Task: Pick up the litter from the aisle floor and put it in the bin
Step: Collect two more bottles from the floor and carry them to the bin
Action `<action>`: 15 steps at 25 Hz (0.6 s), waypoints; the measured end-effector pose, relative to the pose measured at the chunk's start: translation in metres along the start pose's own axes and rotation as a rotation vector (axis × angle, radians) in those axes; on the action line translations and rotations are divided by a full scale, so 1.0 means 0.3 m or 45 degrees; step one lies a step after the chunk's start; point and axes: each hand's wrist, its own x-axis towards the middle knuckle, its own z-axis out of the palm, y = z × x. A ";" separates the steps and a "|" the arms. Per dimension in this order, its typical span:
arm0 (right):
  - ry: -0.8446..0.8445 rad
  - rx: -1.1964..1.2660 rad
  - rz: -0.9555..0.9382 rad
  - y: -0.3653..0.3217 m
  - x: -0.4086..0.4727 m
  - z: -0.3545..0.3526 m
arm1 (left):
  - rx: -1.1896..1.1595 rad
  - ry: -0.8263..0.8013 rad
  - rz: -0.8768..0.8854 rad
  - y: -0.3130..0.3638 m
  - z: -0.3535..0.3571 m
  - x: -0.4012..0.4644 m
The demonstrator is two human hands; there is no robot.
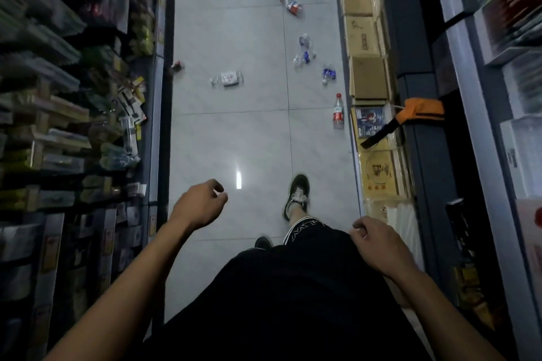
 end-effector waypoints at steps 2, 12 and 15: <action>0.001 0.006 -0.037 -0.060 0.155 -0.116 | -0.018 0.003 -0.037 0.077 -0.059 0.110; -0.002 -0.159 -0.318 -0.550 0.857 -0.678 | -0.168 -0.048 -0.354 0.153 -0.270 0.370; -0.003 -0.167 -0.312 -0.694 1.041 -0.758 | -0.220 -0.063 -0.404 0.145 -0.373 0.531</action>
